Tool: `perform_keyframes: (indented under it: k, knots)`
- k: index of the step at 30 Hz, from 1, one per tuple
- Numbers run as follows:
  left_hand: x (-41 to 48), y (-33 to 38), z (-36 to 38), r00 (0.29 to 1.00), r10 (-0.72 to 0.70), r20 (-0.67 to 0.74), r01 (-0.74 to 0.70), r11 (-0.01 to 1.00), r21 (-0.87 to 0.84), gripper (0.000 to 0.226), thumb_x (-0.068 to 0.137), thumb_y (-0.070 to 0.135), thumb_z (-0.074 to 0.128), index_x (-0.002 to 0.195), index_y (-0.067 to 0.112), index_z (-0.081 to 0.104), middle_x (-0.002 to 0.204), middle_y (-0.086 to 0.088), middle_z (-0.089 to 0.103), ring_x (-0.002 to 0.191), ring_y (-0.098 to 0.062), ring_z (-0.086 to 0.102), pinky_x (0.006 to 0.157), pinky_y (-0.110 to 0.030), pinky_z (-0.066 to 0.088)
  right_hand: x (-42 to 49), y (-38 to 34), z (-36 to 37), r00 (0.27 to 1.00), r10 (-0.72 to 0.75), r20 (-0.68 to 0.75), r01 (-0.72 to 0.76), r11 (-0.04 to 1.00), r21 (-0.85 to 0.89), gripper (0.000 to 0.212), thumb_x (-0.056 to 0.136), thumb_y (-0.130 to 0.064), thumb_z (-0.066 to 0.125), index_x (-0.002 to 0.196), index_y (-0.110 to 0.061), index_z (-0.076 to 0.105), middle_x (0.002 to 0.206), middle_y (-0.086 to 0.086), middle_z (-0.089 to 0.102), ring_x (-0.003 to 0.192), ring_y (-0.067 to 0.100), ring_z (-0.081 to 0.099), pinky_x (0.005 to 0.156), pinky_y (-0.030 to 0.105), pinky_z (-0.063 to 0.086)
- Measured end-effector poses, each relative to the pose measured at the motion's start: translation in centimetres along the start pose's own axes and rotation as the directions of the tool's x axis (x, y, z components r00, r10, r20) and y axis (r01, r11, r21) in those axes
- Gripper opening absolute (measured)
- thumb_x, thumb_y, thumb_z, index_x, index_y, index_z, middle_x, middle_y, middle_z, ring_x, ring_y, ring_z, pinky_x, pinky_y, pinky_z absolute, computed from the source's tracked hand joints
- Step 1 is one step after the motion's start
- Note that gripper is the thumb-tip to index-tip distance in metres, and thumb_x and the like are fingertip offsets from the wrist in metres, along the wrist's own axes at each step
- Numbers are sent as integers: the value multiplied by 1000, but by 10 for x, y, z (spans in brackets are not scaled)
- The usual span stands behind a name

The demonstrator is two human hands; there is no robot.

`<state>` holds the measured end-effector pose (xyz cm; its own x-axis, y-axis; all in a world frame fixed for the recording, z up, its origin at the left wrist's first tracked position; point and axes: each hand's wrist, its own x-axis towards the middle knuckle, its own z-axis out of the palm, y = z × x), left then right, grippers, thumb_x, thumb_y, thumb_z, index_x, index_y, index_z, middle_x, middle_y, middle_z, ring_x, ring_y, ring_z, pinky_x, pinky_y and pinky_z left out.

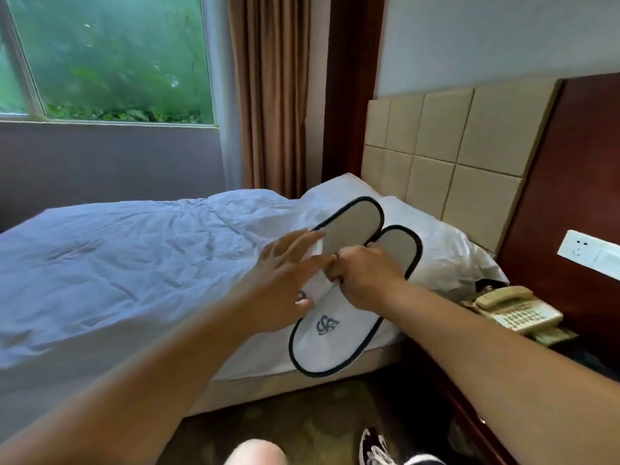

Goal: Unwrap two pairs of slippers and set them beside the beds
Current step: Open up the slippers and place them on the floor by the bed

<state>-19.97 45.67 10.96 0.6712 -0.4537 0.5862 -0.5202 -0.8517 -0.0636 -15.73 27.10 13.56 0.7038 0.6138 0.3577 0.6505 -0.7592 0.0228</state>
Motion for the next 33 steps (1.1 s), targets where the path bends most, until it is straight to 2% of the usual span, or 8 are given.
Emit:
perform_keyframes:
  k: [3,8,13,16,20,23,25,33]
  knots:
    - [4,-2,4,995,30,92,-41,992,116,73,69,31,80,136,21,52,160,-3,26,148,-21,13,117,-40,10,10,1,24,998,-63,-21,64,997,44,31,87,-15,49,59,-30,44,84,-13,54,93,20,61,77,30,29]
    - [1,-14,-2,955,-62,289,-41,941,336,41,79,53,66,115,34,66,154,10,37,149,-16,14,114,-38,5,21,16,56,992,-121,28,108,952,286,34,85,-5,51,85,-28,76,84,-12,47,89,25,60,64,27,35]
    - [-11,-10,14,907,38,419,-136,969,206,25,85,46,63,105,32,65,109,14,66,125,-11,48,107,-32,20,19,17,82,979,-128,160,31,866,499,43,83,-8,50,93,-41,76,92,-15,67,83,15,62,71,30,52]
    - [-30,-12,29,877,-41,478,-54,982,184,25,87,51,60,105,36,63,103,14,68,117,-13,52,107,-34,24,12,13,98,931,-141,336,-46,869,492,43,86,-13,48,103,-43,73,93,-17,64,80,11,59,65,21,44]
    - [-60,-20,46,826,-166,539,106,984,140,27,84,56,62,101,35,62,102,8,64,112,-16,52,98,-36,39,9,-2,118,835,-173,522,-128,861,491,29,86,-11,46,100,-16,71,100,0,65,92,20,56,75,28,43]
    - [-79,-29,58,806,-199,557,210,977,46,28,84,49,67,102,27,64,99,3,63,107,-18,52,84,-32,42,8,-16,133,819,-148,554,-210,822,530,17,89,-27,51,83,-16,62,80,0,58,81,22,54,65,30,42]
    - [-90,-37,65,790,-234,567,260,965,36,31,85,49,66,105,26,65,100,3,62,105,-17,51,79,-30,41,6,-23,141,815,-177,551,-189,818,543,20,81,-41,65,85,-22,62,85,-3,61,80,18,59,65,30,46]
    - [-137,-62,119,615,-394,683,444,889,113,40,81,50,65,118,33,60,110,1,63,107,-23,56,86,-38,49,11,-43,209,762,-167,626,-186,869,459,55,80,-7,69,126,-32,53,121,0,59,99,23,62,76,38,58]
